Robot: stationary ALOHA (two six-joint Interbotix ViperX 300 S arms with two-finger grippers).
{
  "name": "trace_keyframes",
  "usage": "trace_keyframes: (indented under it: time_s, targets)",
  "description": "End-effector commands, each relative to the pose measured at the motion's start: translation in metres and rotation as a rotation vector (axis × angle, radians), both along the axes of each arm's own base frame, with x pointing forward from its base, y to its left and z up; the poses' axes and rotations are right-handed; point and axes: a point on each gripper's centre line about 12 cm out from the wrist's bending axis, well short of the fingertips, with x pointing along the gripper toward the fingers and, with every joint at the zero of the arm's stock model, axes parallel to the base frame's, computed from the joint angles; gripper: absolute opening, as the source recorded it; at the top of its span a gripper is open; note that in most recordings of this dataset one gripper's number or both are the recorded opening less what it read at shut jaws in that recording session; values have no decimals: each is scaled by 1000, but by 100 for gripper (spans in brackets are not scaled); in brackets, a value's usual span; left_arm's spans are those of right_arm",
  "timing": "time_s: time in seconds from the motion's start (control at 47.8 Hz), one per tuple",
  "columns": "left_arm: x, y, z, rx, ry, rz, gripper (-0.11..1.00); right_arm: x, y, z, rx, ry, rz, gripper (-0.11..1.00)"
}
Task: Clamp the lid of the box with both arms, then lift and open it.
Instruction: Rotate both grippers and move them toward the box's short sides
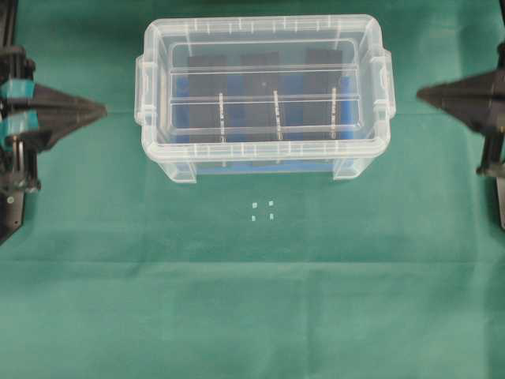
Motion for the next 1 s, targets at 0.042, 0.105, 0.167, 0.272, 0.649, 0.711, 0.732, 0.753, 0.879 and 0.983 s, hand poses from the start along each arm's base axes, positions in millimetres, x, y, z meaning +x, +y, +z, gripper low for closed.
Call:
trace_keyframes:
  time_s: [0.042,0.105,0.167,0.272,0.649,0.711,0.732,0.753,0.879,0.983]
  targets:
    - [-1,16,8,-4,-9,79,1,-2,-17,12,0,-21,-85,0]
    - [-2,22,7,-9,4,108,1,-4,-25,12,2,-15,-120,0]
    - [-3,26,6,-11,15,130,1,-5,-29,12,6,-5,-143,0]
    - [-4,29,5,-15,28,145,1,-5,-34,9,17,20,-162,0]
    - [-4,30,-7,-90,211,149,1,-5,-35,-10,131,257,-173,0]
    - [-5,30,-11,-118,274,153,1,-6,-35,-13,157,314,-175,0]
    - [-6,30,-12,-126,293,155,1,-6,-35,-14,167,335,-177,0]
    - [-6,30,-14,-134,313,156,1,-7,-34,-15,177,356,-176,0]
    - [-11,30,-23,-198,438,175,1,-10,-33,-27,247,504,-186,0]
    - [-17,30,-30,-245,535,191,1,-12,-33,-38,303,619,-196,0]
